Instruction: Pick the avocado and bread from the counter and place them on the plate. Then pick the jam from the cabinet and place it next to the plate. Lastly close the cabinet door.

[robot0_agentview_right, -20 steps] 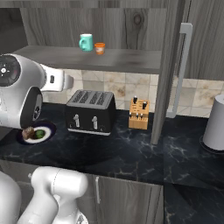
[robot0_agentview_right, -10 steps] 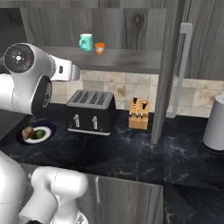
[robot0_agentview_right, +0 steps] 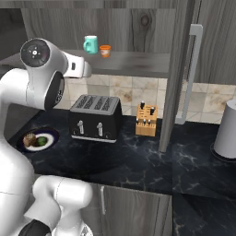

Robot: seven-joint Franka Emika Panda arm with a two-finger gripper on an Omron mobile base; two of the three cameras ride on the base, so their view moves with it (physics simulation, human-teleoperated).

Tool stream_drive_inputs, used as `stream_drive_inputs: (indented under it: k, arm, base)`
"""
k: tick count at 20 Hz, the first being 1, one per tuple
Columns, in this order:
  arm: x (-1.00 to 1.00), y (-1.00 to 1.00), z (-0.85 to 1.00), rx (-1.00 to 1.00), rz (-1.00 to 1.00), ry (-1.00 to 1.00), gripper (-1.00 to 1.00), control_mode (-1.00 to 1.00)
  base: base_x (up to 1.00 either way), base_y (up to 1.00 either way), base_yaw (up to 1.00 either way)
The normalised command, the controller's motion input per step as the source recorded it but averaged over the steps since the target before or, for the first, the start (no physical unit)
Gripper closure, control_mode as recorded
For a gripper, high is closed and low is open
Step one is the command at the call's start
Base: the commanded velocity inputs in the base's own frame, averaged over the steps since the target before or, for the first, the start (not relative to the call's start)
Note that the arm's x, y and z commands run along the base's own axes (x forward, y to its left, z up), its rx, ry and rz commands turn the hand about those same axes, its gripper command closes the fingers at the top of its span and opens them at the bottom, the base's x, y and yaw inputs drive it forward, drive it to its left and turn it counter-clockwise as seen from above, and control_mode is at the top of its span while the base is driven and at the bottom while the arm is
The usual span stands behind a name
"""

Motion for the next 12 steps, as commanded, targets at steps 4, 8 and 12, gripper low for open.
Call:
stream_drive_inputs:
  k: [4, 8, 12]
  arm:
    - [0.4, -0.04, 0.0, 0.0, 0.0, 0.0, -1.0, -1.0]
    - [0.42, -0.04, 0.0, 0.0, 0.0, 0.0, -1.0, -1.0]
    - [0.48, -0.04, 0.0, 0.0, 0.01, 0.0, -1.0, -1.0]
  base:
    - [0.0, 0.0, 0.0]
    - [0.0, 0.0, 0.0]
    - [0.0, 0.0, 0.0]
